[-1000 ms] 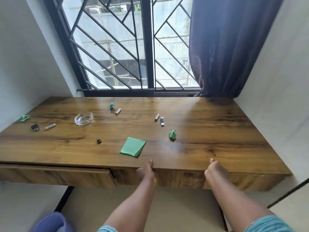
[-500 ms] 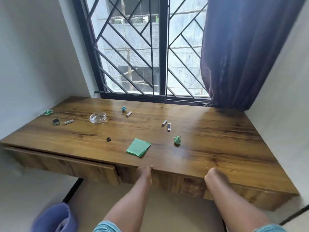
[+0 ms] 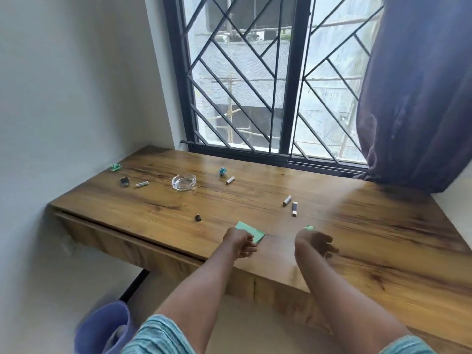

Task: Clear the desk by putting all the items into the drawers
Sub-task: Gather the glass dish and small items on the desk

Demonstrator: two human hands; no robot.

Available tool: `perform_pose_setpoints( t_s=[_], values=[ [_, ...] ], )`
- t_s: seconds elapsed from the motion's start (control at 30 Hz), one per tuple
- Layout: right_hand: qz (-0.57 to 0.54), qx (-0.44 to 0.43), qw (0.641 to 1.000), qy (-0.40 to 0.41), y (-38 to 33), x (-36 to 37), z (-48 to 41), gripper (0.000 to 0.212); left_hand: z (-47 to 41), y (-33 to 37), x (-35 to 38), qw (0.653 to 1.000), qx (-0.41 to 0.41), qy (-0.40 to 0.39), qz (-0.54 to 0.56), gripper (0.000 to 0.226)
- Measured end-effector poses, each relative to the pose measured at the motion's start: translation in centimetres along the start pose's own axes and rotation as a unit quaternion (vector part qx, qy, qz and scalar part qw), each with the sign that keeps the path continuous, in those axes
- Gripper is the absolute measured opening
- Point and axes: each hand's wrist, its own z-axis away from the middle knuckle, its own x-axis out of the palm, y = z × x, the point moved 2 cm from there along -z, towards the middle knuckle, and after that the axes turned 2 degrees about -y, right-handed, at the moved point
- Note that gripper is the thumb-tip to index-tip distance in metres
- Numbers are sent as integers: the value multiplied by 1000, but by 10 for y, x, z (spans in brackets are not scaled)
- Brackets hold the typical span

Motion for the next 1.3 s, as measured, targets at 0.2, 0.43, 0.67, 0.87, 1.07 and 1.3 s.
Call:
perform_pose_setpoints(
  t_s=[0.2, 0.43, 0.67, 0.87, 1.07, 1.3],
  values=[
    [-13, -39, 995, 91, -68, 36, -18, 29, -73, 41, -45, 995, 84, 57, 2, 29],
    [90, -83, 990, 65, -88, 71, -59, 21, -155, 65, -77, 984, 84, 121, -100, 14],
    [217, -179, 958, 48, -117, 108, -102, 26, -207, 111, -75, 928, 120, 185, -301, 36],
    [256, -88, 960, 64, -137, 141, -129, 33, -253, 155, -62, 888, 123, 179, -405, 39],
    [288, -55, 951, 101, -143, 151, -145, 35, -284, 174, -49, 879, 135, 157, -430, 32],
    [284, -31, 954, 87, -145, 159, -148, 37, -293, 178, -54, 844, 171, 156, -484, 40]
  ],
)
